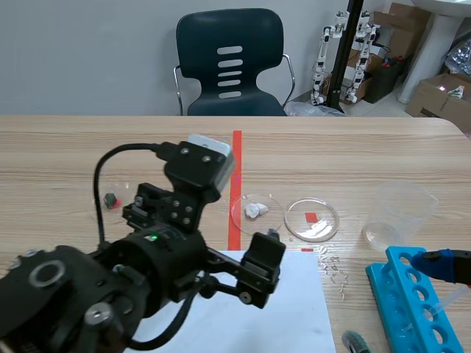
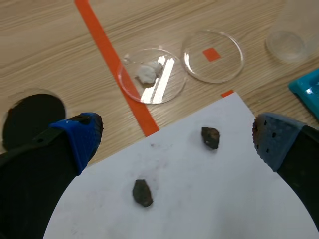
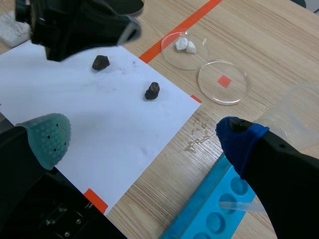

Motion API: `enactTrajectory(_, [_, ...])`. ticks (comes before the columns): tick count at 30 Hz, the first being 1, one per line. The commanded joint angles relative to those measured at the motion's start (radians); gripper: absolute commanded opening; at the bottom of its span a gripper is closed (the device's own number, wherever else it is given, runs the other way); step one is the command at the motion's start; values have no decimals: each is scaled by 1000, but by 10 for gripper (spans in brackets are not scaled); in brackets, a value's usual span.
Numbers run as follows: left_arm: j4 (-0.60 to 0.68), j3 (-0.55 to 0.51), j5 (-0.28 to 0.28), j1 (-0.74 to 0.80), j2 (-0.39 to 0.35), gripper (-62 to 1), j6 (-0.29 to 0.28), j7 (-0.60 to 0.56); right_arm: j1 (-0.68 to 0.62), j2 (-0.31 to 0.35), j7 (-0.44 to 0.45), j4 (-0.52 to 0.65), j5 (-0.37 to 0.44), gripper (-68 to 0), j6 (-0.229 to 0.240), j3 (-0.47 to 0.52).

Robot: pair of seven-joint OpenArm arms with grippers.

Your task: Put the right mineral back

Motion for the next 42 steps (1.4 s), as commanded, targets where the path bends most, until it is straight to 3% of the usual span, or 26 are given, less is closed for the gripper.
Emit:
enactTrajectory(1, [23,-32,2,29,-20,14,-29,-53,0,5,19,13,11,-65,0,3])
enactTrajectory(13, [137,-366,0,276,-140,14,-247,-246,0,5,19,13,11,-65,0,3])
enactTrajectory(20, [152,-482,-6,356,-152,14,-252,-290,0,5,19,13,11,-65,0,3])
enactTrajectory(42, [152,-482,-6,356,-152,14,-252,-290,0,5,19,13,11,-65,0,3])
